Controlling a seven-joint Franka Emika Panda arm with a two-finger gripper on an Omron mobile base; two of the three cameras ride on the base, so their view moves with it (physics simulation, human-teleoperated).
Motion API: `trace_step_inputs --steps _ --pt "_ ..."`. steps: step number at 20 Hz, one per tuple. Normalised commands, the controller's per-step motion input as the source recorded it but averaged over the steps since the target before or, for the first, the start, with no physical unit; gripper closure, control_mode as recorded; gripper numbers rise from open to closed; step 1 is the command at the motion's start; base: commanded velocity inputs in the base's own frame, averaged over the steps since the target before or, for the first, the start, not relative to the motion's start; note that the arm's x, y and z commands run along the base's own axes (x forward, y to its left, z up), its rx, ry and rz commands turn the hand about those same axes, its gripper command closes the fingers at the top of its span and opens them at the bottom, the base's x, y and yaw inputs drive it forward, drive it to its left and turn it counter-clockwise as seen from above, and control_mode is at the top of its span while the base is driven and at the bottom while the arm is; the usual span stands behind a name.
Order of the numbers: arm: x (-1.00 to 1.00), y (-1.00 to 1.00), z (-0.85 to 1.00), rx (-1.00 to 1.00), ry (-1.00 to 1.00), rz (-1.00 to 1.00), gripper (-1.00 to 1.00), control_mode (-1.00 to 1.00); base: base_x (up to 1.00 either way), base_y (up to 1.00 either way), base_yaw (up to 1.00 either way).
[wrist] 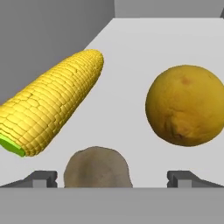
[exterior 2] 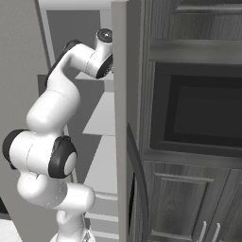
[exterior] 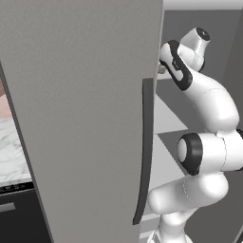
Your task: Take the lemon, garlic, and corn from the freezer and place them in the bowl on the counter.
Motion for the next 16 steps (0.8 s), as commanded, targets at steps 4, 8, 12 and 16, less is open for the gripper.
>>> trace_step_inputs --steps 4,8,12,16 --pt "0.01 0.0 -0.25 0.0 0.0 0.0 1.0 -1.0 0.0 0.0 0.0" --pt "0.0 0.0 -0.14 0.0 0.0 0.0 1.0 -1.0 0.0 0.0 0.0" --pt "0.0 0.0 -0.18 0.0 0.0 0.0 1.0 -1.0 0.0 0.0 0.0" --pt "-0.07 -0.1 0.01 0.0 0.0 0.0 1.0 -1.0 0.0 0.0 0.0"
